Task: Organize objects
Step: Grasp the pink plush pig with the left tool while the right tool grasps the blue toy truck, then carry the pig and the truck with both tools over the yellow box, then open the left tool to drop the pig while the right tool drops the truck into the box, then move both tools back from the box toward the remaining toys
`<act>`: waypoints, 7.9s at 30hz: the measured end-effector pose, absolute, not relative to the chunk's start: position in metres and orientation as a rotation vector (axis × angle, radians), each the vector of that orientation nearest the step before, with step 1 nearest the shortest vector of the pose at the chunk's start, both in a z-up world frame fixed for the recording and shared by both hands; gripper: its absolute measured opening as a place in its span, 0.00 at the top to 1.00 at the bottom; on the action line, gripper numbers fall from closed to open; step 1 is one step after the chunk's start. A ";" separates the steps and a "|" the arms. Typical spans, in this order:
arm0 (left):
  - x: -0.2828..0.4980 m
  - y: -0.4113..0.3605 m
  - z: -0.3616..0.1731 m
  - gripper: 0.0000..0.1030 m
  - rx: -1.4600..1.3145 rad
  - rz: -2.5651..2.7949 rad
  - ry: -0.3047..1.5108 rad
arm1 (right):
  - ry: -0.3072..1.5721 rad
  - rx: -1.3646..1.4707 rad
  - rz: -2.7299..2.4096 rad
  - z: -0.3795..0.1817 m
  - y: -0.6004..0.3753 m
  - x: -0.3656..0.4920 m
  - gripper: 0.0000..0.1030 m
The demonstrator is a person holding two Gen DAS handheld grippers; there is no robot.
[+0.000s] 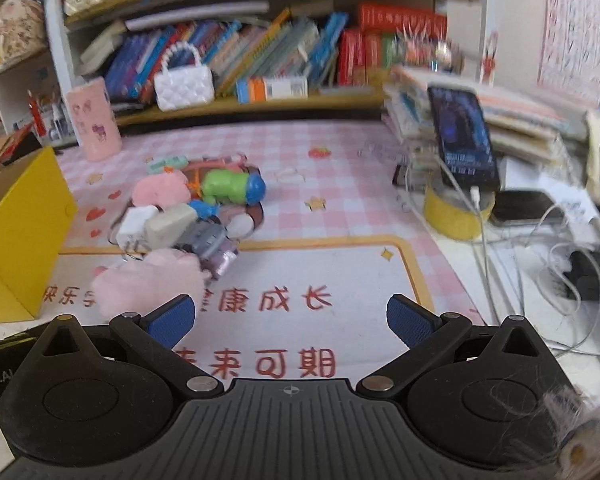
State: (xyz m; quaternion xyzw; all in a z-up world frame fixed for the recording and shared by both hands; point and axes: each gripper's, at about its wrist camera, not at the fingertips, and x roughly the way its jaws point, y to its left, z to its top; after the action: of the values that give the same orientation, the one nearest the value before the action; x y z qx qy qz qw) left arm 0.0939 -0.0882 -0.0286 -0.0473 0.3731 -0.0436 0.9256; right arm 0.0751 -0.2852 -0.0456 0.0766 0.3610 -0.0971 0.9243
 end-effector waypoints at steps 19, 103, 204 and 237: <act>0.149 -0.164 -0.064 0.38 0.143 -0.257 0.851 | 0.731 0.342 -0.055 -0.042 -0.335 0.120 0.00; -0.006 0.216 -0.015 0.38 -0.181 -0.156 0.725 | 0.756 0.090 0.194 -0.034 0.023 0.002 0.51; 0.042 0.210 0.016 0.16 -0.179 0.010 0.554 | 0.641 -0.017 0.186 -0.008 0.010 0.056 0.37; 0.002 0.097 -0.010 0.10 0.018 -0.314 0.644 | 0.724 0.064 -0.244 -0.040 -0.079 -0.050 0.28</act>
State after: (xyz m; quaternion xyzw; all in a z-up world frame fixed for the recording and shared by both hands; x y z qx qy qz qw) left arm 0.0016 0.0970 -0.0103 0.0089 0.3151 -0.1537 0.9365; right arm -0.0503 -0.0791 -0.0396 0.0311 0.3531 -0.1189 0.9275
